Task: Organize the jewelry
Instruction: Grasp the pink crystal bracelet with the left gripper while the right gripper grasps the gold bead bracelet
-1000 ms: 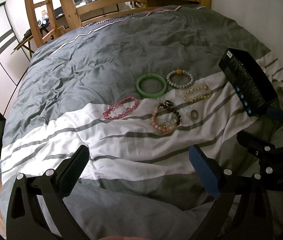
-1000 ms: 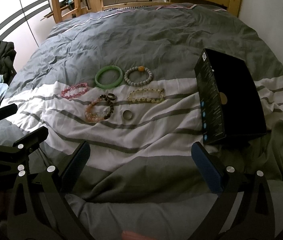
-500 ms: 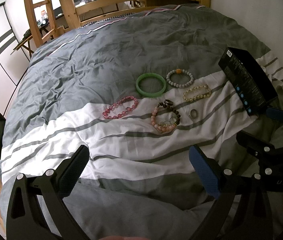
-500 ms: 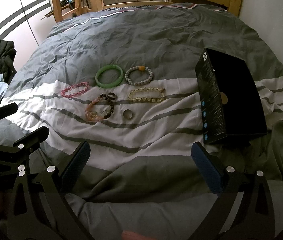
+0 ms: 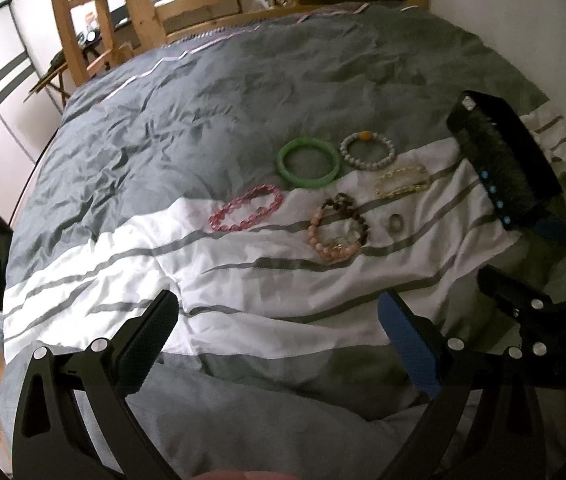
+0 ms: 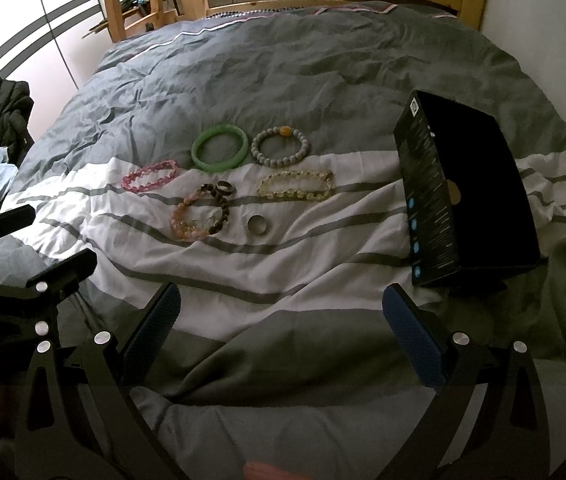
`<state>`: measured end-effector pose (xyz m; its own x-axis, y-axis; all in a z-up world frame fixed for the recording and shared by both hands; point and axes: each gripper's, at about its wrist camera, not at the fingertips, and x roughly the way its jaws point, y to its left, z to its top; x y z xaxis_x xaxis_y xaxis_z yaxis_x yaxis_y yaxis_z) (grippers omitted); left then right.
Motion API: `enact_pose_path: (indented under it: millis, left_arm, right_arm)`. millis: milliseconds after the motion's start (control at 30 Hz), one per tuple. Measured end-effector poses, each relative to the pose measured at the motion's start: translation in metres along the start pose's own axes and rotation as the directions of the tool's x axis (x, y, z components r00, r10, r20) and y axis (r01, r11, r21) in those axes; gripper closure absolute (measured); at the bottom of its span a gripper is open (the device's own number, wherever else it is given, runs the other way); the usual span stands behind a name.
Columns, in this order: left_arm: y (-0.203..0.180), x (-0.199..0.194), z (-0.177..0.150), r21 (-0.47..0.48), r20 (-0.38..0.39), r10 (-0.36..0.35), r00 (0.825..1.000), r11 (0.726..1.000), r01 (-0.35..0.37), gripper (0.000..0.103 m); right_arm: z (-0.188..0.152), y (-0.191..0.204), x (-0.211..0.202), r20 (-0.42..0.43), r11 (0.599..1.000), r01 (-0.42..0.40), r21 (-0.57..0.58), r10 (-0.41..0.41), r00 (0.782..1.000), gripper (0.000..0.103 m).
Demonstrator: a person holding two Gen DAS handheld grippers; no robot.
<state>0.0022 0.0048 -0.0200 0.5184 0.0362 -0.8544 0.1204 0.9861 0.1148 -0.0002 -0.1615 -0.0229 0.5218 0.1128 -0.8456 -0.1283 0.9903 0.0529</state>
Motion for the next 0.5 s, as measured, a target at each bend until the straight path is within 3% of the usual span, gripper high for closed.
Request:
enact_pose_path:
  millis: [233, 500]
  left_arm:
    - [0.014, 0.021, 0.017, -0.066, -0.081, -0.007, 0.997, 0.998, 0.002, 0.005]
    - [0.01, 0.054, 0.05, -0.044, -0.124, 0.042, 0.991, 0.998, -0.048, 0.005]
  right_arm:
    - [0.002, -0.005, 0.024, -0.043, 0.999, -0.029, 0.02, 0.029, 0.999, 0.004]
    - [0.019, -0.012, 0.044, -0.043, 0.999, -0.036, 0.04, 0.038, 0.998, 0.004]
